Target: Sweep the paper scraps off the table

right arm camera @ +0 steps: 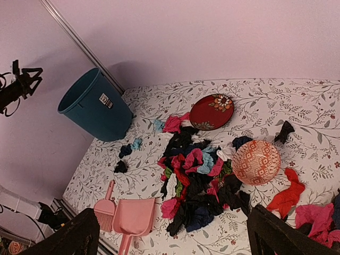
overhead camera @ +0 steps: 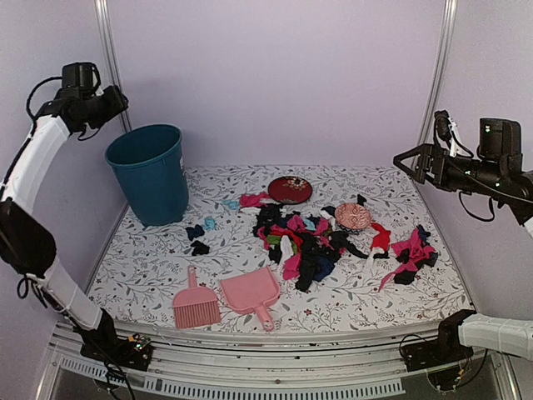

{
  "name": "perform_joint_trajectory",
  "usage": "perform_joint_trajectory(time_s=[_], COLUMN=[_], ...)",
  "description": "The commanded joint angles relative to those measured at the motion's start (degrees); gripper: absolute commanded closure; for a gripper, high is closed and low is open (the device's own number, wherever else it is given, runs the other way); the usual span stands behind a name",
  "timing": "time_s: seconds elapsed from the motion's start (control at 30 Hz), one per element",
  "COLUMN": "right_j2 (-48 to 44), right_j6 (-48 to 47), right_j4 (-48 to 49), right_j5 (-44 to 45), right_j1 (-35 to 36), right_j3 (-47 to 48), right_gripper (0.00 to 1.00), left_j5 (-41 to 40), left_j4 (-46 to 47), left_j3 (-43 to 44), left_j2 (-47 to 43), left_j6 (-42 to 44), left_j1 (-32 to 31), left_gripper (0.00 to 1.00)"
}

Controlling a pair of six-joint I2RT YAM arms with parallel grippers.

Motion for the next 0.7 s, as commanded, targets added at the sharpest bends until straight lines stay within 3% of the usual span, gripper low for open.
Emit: perform_joint_trajectory(time_s=[0.0,0.13,0.27,0.33,0.5,0.67], right_j2=[-1.4,-1.7,0.3,0.6,-0.2,-0.4], right_j6=[-1.4,-2.4,-1.9,-1.4,0.3,2.7], right_j4=[5.0,7.8,7.7,9.1,12.8,13.1], right_j5=[-3.7,-5.2,-5.1,-6.5,-8.1,-7.5], right_j1=[0.0,0.1,0.1,0.1,0.0,0.0], right_j3=[-3.3,-5.4,-5.8,-6.7,-10.3,-13.5], right_gripper=[0.0,0.0,0.01,0.02,0.04,0.05], left_j5=[0.6,-0.3,-4.9,-6.3,-7.4,-10.2], left_j4=[-2.4,-6.5,-10.4,-12.4,-18.3,-21.5], left_j3=[-14.8,-28.3,-38.1,-41.1,-48.8,-52.2], left_j2=[-14.5,-21.4,-21.9,-20.7,-18.5,-19.7], left_j6=[-4.6,-12.0,-19.4,-22.9,-32.9,-34.9], left_j1=[-11.7,-30.6,-47.5,-52.0,-53.8,-50.4], left_gripper=[0.41,0.51,0.51,0.49,0.47,0.48])
